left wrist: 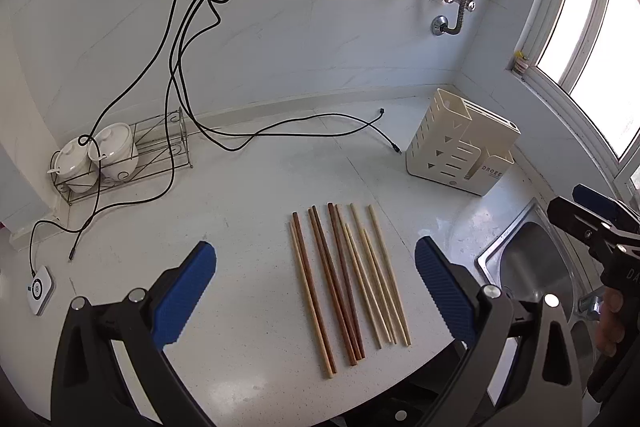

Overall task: Organize utensils
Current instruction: 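Move the right tool down toward the pale chopstick at the row's edge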

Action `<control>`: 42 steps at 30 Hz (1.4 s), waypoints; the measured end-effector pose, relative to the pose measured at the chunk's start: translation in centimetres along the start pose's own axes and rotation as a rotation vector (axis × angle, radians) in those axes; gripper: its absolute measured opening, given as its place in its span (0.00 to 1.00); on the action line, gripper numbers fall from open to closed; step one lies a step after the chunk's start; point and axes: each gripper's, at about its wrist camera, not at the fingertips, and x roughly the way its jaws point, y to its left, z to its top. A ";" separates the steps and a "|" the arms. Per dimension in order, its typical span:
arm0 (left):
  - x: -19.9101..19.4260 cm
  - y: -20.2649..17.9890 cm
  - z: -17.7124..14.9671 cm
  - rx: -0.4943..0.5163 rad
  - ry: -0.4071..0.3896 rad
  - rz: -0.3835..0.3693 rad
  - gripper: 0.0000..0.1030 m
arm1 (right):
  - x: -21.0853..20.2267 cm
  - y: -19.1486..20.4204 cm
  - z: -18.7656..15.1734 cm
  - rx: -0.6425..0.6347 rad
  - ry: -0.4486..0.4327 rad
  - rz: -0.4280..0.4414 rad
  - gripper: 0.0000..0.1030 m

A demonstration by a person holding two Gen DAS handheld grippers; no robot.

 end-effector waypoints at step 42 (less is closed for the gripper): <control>16.9 4.4 -5.5 -0.126 0.374 0.164 0.95 | 22.6 -1.3 -3.8 -0.019 0.397 0.031 0.81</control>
